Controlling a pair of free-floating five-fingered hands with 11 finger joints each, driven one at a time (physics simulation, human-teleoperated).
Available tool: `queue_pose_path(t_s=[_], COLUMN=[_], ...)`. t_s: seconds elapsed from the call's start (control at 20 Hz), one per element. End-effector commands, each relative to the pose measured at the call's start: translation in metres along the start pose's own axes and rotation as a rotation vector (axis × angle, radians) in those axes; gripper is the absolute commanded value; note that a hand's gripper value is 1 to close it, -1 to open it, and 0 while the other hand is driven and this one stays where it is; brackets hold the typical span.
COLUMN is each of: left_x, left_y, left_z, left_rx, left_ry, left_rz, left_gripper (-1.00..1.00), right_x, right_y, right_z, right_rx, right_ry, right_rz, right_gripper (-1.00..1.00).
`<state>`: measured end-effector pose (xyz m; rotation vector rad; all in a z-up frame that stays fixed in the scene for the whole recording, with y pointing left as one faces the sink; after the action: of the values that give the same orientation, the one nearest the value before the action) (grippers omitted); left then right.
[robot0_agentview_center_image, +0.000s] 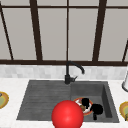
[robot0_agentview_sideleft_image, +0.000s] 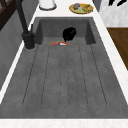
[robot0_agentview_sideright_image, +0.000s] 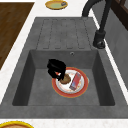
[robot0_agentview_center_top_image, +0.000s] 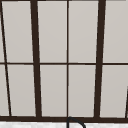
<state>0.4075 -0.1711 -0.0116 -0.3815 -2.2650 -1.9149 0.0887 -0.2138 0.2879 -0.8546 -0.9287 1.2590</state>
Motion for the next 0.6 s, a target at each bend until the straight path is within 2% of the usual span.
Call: queue_pose_path(t_s=[0.0,0.1,0.2,0.4,0.55], left_x=[-0.002,-0.003,-0.002,-0.005,-0.007], left_y=[-0.005,0.005,0.016,0.037,0.048], left_z=[-0.004,-0.011,-0.015,-0.027,-0.026], left_rx=[-0.008,0.007,-0.001,-0.010,-0.021], left_ry=[-0.019,0.005,-0.005,-0.020,-0.024], left_rz=[-0.034,0.012,0.034,0.041,0.053], left_gripper=[-1.00,-1.00,-1.00,-1.00,-1.00], right_x=[0.000,0.000,0.000,0.000,0.000], right_y=[0.000,0.000,0.000,0.000,0.000], right_z=[0.000,0.000,0.000,0.000,0.000], right_rx=[0.000,0.000,0.000,0.000,0.000], right_ry=[0.000,0.000,0.000,0.000,0.000], right_rz=[0.000,0.000,0.000,0.000,0.000], right_gripper=[0.00,0.00,0.00,0.00,0.00])
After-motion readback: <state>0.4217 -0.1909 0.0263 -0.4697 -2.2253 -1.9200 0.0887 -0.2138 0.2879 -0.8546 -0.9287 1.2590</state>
